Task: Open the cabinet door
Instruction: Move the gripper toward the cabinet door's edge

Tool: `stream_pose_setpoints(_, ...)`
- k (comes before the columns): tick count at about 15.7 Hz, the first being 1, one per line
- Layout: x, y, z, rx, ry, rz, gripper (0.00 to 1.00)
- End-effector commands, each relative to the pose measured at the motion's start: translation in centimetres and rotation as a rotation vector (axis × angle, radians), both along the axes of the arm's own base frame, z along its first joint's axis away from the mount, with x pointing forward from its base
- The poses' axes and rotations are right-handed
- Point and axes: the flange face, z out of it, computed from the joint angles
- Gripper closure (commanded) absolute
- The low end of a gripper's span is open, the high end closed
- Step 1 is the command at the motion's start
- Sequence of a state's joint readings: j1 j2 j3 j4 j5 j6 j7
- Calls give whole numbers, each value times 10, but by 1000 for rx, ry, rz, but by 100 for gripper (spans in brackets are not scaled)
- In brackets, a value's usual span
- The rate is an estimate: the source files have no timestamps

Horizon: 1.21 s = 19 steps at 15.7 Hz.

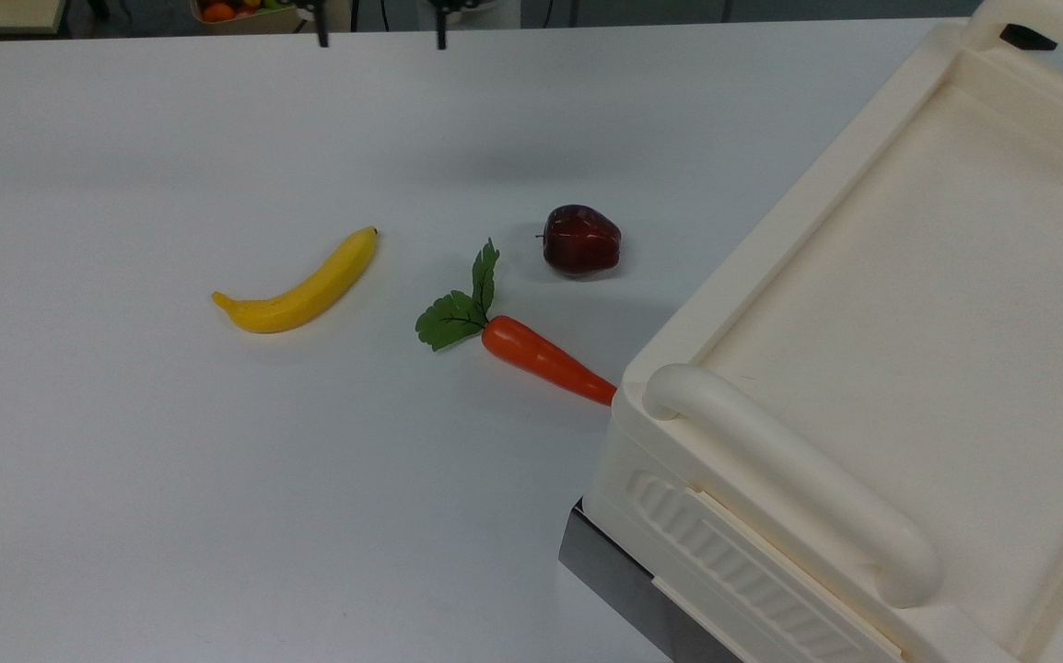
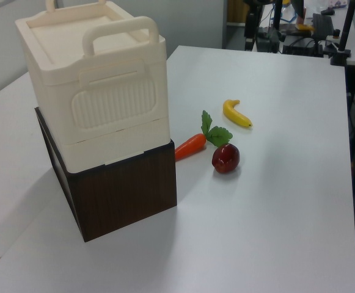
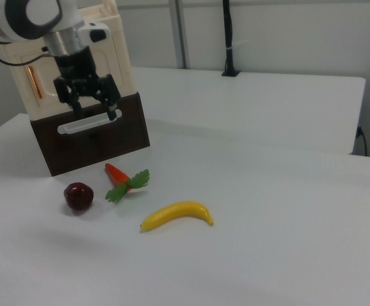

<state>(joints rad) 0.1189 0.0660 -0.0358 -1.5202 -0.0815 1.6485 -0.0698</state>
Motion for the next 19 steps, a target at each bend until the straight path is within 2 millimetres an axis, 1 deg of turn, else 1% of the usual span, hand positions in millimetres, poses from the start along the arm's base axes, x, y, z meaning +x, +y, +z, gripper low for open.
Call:
stream_pose_setpoints(1, 2, 67, 15, 29, -106, 136, 0)
stream_pose_setpoints(2, 2, 88, 17, 42, -139, 172, 0)
stream_pose_setpoints(3, 5, 106, 13, 57, -159, 199, 0)
stream_pose_setpoints(4, 5, 121, 14, 79, -187, 221, 0)
stream_pose_setpoints(6, 7, 149, 18, 132, -258, 259, 0)
stream_pose_setpoints(9, 10, 190, 12, 169, -328, 300, 0)
stream_pose_setpoints(10, 7, 202, 15, 180, -351, 316, 0)
stream_pose_setpoints(11, 7, 208, 15, 182, -367, 326, 0)
stream_pose_setpoints(13, 8, 228, 9, 191, -395, 360, 0)
stream_pose_setpoints(14, 10, 235, 8, 203, -422, 367, 0)
stream_pose_setpoints(17, 22, 252, -7, 239, -492, 381, 0)
stream_pose_setpoints(19, 35, 257, -19, 259, -544, 382, 0)
